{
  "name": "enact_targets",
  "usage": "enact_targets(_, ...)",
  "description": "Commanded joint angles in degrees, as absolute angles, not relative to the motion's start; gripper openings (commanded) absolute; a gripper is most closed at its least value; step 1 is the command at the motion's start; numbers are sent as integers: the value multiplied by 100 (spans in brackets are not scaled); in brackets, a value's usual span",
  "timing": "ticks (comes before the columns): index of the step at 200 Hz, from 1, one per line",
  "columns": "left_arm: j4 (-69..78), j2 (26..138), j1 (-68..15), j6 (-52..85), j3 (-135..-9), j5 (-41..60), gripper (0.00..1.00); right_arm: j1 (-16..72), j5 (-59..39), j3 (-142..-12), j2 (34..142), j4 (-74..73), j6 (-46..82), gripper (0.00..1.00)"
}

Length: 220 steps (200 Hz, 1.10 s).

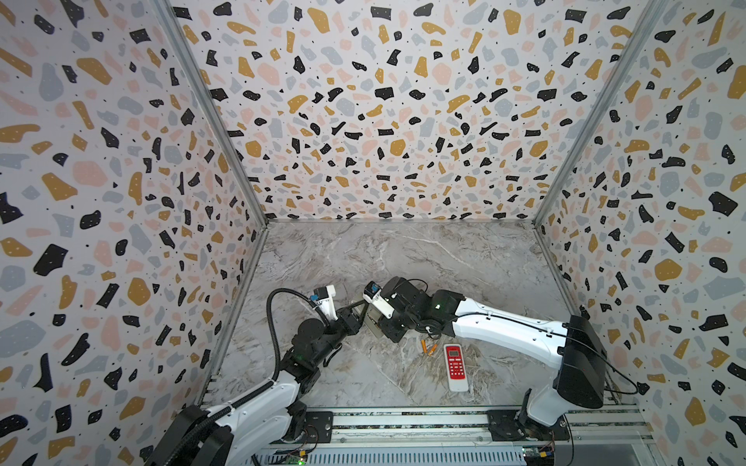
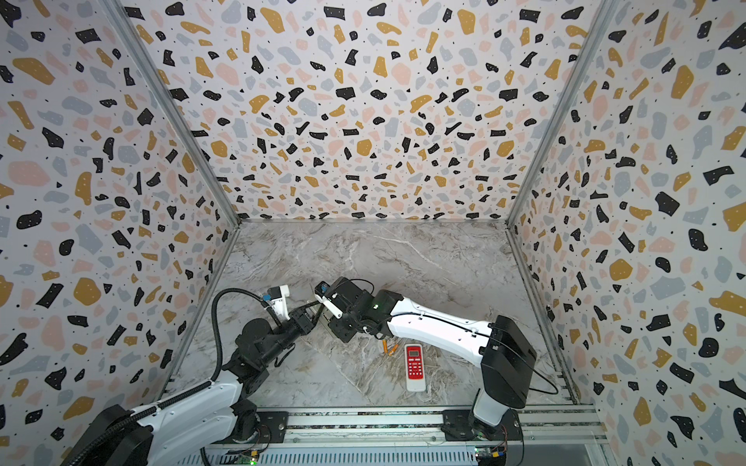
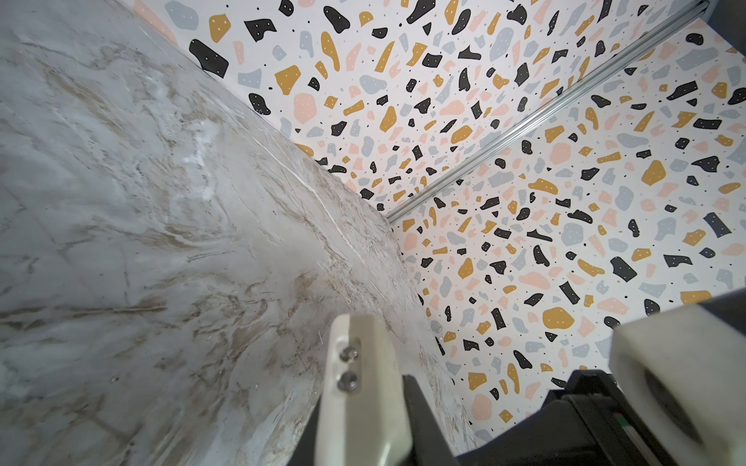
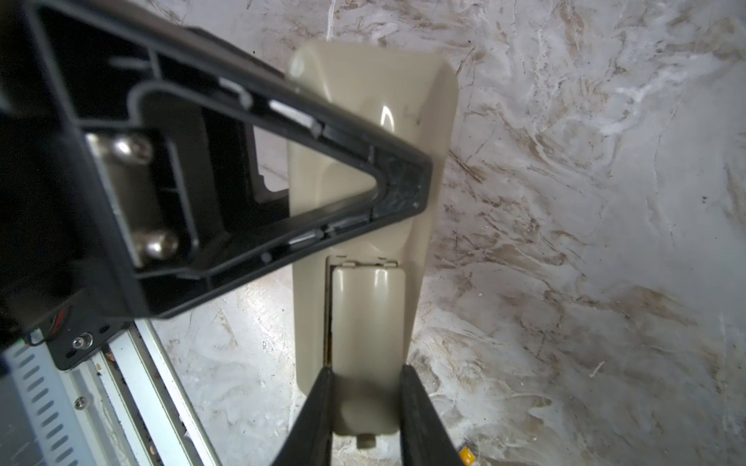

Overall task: Load the batteries into the remote control
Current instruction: 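Lower the beige cover onto the remote's back and slide it into place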

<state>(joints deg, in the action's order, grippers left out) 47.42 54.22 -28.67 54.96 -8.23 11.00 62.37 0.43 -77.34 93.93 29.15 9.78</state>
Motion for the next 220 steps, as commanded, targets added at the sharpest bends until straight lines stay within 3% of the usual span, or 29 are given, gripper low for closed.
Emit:
enact_targets(1, 5138, 5310, -2883, 5503, -822, 1098, 0, 6242, -21, -7953, 9369, 2936, 1028, 8)
enact_targets(137, 5227, 5294, -2883, 5528, -774, 1152, 0, 6162, -361, -7989, 9519, 2865, 1051, 8)
enact_targets(220, 5563, 5356, -2883, 5680, -725, 1326, 0, 6157, -365, -8138, 9624, 2962, 1037, 16)
